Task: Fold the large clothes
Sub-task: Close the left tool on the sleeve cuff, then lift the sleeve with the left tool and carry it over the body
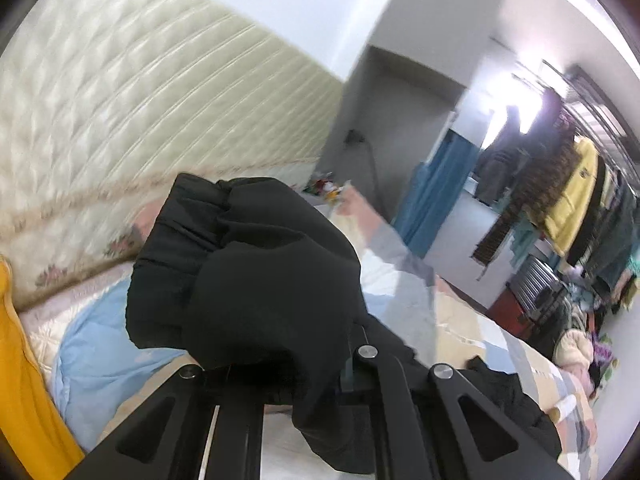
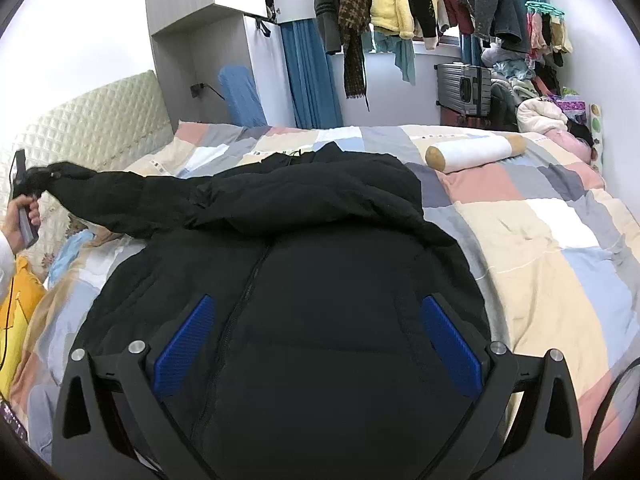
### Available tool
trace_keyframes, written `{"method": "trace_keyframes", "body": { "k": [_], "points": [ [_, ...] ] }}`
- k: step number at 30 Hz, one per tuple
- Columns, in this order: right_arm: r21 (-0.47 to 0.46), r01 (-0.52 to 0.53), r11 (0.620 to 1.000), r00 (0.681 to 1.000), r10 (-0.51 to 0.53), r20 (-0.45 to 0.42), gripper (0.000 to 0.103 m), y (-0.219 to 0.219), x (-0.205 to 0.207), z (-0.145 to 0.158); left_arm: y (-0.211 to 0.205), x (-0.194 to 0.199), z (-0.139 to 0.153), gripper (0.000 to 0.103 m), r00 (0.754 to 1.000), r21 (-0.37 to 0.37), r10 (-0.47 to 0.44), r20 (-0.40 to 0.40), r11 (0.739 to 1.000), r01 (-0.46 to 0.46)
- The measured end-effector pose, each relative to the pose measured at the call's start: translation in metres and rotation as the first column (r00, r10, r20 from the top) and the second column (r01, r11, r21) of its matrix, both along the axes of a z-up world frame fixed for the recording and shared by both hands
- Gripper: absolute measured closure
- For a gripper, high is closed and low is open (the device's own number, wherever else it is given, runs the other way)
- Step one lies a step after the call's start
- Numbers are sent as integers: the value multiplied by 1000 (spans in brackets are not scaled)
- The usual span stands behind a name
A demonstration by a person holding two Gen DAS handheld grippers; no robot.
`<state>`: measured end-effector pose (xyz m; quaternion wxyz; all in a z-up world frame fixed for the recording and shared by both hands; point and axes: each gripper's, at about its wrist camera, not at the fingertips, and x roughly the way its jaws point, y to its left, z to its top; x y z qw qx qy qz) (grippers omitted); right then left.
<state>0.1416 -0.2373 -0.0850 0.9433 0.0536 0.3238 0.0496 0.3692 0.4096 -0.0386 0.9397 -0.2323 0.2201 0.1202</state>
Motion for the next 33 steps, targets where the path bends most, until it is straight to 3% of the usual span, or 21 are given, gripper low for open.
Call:
{"method": "trace_keyframes", "body": {
  "k": [8, 13, 16, 23, 27, 33],
  "points": [
    [-57, -39, 998, 998, 42, 51, 0, -19, -9, 7, -106, -8, 84, 93, 997, 121, -76, 29, 990, 72],
    [-27, -53, 998, 997, 55, 47, 0, -35, -8, 5, -190, -7, 118, 93, 990, 220, -142, 0, 966, 138],
    [-6, -66, 998, 996, 66, 60, 0, -40, -10, 7, -240, -10, 130, 93, 983, 229, -184, 22, 958, 175],
    [33, -83, 996, 992, 80, 96, 0, -58, -20, 12, -344, -5, 140, 93, 954, 234, -297, 42, 931, 280],
    [37, -64, 997, 994, 60, 92, 0, -66, -15, 11, -408, 8, 128, 93, 937, 213, -349, 2, 916, 340],
    [48, -56, 997, 996, 52, 77, 0, -76, -16, 5, -500, 25, 97, 93, 887, 218, -458, -50, 862, 458]
  ]
}}
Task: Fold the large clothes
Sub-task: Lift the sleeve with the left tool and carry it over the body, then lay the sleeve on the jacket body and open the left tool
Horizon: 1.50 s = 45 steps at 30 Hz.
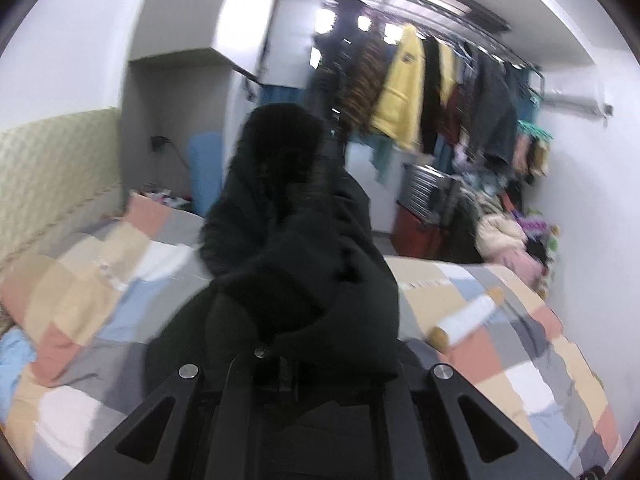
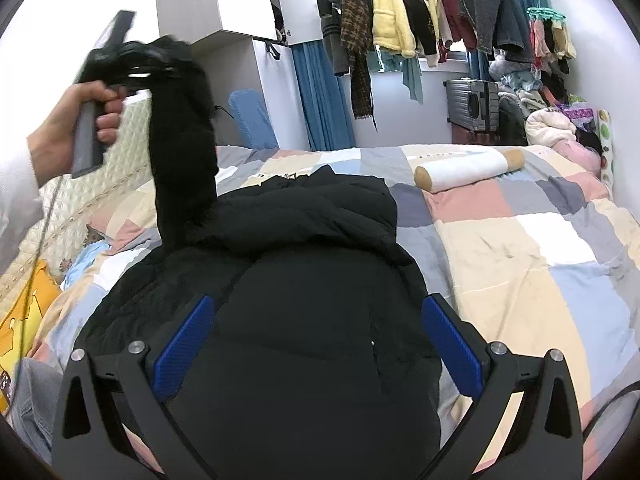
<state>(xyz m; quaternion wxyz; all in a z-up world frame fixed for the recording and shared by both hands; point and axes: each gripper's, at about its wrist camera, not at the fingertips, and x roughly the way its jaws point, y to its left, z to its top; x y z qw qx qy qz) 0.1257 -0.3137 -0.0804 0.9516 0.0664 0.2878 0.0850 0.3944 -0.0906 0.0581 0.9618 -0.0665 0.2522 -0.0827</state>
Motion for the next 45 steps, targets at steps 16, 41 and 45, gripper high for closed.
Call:
{"method": "trace_keyframes", "body": {
  "k": [16, 41, 45],
  "points": [
    [99, 47, 994, 999, -45, -17, 0, -41, 0, -20, -148, 44, -177, 93, 961, -13, -179, -212, 984, 180],
    [141, 38, 989, 999, -40, 17, 0, -38, -6, -23, -131, -33, -149, 34, 974, 136, -175, -142, 971, 195],
    [133, 38, 990, 998, -44, 44, 0, -36, -13, -15, -106, -61, -117, 34, 978, 122, -179, -111, 974, 192]
  ]
}}
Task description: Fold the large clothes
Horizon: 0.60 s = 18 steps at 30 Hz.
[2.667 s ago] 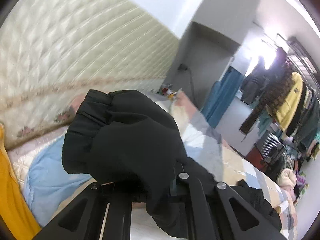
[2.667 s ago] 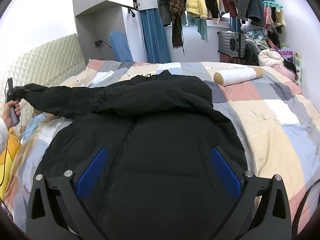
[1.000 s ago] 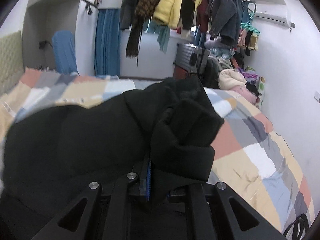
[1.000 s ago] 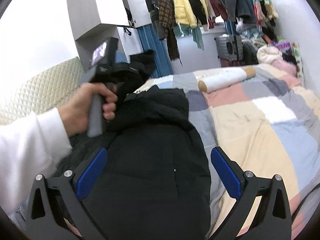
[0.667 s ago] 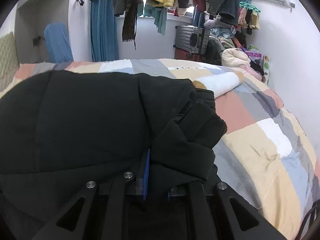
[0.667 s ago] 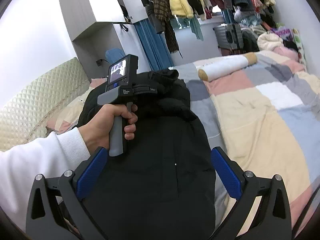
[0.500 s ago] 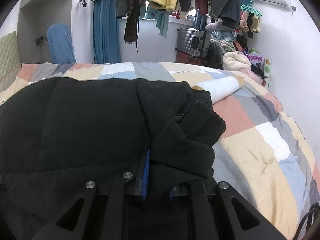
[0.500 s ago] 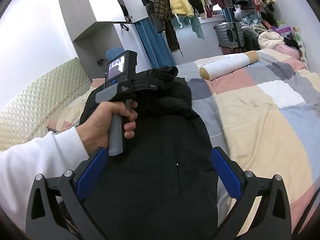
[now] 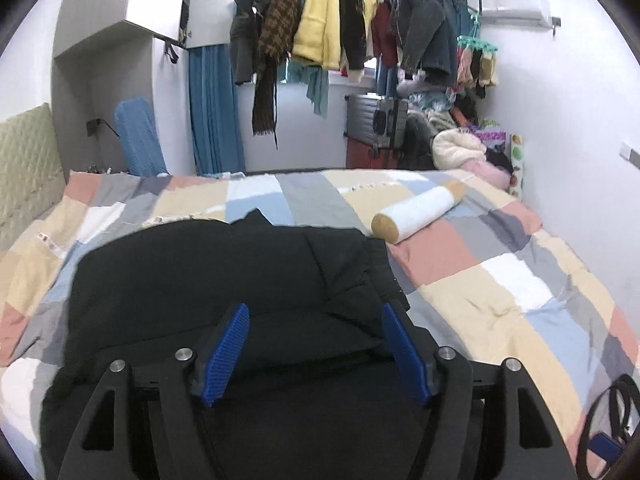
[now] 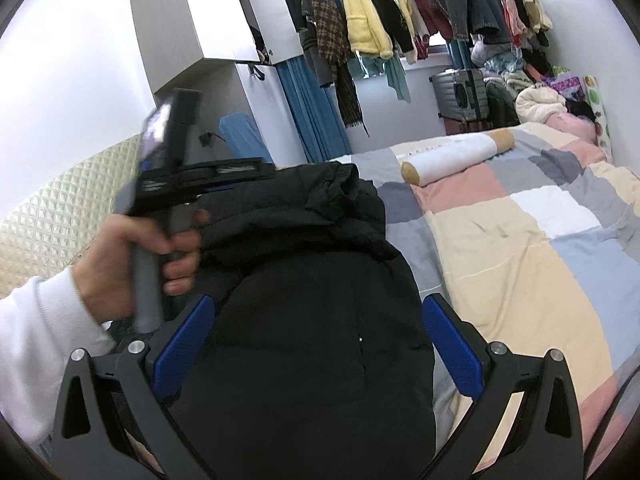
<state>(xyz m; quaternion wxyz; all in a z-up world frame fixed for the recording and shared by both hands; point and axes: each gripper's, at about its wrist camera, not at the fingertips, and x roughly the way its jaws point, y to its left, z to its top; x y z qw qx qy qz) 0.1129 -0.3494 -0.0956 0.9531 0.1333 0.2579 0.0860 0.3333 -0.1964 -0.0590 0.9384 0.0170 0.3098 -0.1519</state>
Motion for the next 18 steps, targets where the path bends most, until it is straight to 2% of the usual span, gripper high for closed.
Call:
{"method": "trace_keyframes", "body": {
  "k": [8, 11, 14, 18],
  "points": [
    [-47, 11, 999, 997, -8, 71, 0, 11, -19, 20, 65, -60, 40, 34, 997, -33, 36, 61, 999, -34],
    [-81, 11, 997, 996, -3, 92, 0, 19, -22, 24, 91, -82, 42, 34, 997, -65, 45, 57, 997, -41],
    [-105, 0, 994, 996, 9, 87, 0, 26, -22, 24, 105, -96, 40, 34, 998, -67, 41, 52, 997, -38],
    [-98, -3, 995, 997, 10, 71, 0, 31, -21, 25, 121, -118, 34, 34, 996, -61, 26, 83, 998, -21]
  ]
}}
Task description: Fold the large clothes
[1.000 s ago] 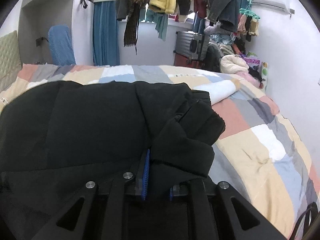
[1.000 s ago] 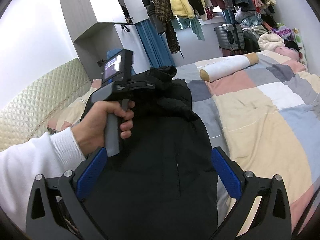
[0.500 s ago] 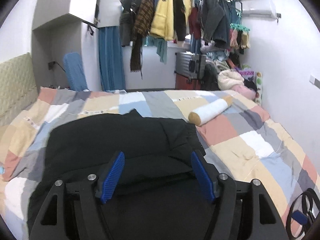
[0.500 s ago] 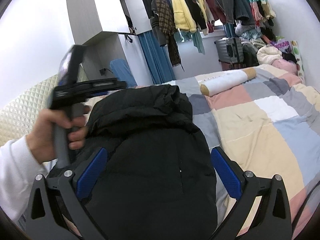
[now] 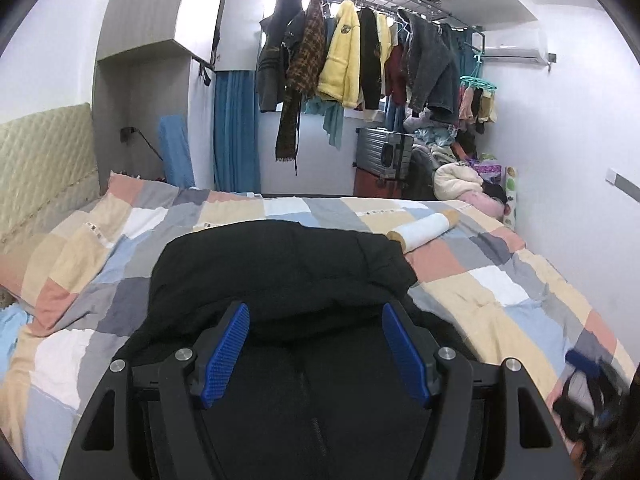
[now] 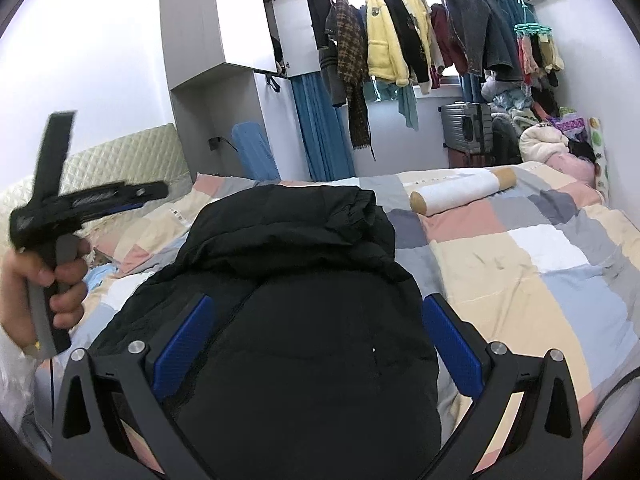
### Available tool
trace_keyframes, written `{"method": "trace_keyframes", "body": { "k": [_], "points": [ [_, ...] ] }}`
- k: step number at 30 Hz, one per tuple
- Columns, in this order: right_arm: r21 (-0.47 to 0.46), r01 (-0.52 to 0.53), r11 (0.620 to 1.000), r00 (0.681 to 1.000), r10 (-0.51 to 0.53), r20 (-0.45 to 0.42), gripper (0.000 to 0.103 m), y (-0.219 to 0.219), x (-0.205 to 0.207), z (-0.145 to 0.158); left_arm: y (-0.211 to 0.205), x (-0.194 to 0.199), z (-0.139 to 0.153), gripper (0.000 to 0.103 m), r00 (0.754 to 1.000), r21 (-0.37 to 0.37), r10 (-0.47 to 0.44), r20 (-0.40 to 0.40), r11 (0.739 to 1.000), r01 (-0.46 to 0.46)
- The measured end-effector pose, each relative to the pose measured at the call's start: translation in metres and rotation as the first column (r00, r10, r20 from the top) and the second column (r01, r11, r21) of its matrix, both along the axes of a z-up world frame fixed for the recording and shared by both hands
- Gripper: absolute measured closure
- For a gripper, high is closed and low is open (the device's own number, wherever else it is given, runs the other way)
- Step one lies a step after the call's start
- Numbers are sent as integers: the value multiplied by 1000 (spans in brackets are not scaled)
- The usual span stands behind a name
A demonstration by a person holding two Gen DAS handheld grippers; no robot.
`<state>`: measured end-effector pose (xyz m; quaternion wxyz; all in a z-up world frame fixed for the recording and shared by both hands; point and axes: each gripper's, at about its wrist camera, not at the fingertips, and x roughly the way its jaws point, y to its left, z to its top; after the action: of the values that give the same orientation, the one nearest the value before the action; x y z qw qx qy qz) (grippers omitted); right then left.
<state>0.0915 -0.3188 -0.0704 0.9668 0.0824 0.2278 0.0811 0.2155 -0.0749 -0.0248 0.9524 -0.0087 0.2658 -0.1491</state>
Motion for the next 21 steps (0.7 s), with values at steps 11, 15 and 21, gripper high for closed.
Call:
{"method": "trace_keyframes", "body": {
  "k": [11, 15, 21],
  "points": [
    [-42, 33, 999, 999, -32, 10, 0, 20, -5, 10, 49, -19, -58, 34, 999, -47, 23, -31, 999, -25],
    [-76, 29, 997, 1000, -29, -5, 0, 27, 12, 16, 73, -19, -67, 34, 998, -90, 54, -43, 994, -57],
    [0, 42, 999, 998, -42, -48, 0, 14, 79, 32, 96, -14, -77, 34, 994, -121, 90, -56, 988, -96]
  ]
}}
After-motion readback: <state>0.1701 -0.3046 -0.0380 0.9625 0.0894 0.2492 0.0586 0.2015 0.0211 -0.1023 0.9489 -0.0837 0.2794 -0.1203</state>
